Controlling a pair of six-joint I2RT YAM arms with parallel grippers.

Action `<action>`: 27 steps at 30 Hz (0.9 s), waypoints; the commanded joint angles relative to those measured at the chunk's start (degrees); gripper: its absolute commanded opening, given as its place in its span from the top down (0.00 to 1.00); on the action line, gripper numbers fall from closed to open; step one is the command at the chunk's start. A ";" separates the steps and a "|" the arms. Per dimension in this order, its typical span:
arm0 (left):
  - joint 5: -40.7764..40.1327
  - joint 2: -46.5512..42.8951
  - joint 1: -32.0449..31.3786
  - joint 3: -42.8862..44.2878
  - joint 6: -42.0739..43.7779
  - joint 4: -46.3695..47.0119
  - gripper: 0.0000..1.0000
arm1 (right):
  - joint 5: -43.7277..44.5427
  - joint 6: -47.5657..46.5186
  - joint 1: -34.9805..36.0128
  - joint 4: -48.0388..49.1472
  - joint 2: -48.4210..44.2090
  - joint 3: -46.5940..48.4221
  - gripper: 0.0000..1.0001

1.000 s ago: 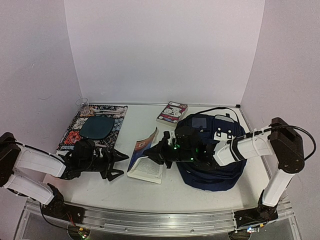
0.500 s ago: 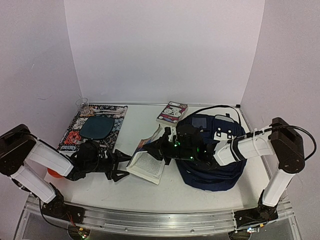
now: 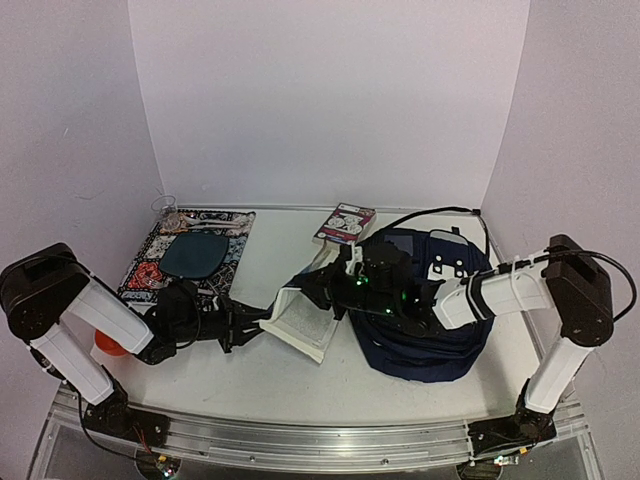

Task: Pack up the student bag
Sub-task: Pass from the right arm to the left

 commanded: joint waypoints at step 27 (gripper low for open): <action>-0.47 2.51 1.05 2.63 -0.66 9.59 1.00 | 5.64 -42.78 1.21 -56.23 -13.41 9.91 0.15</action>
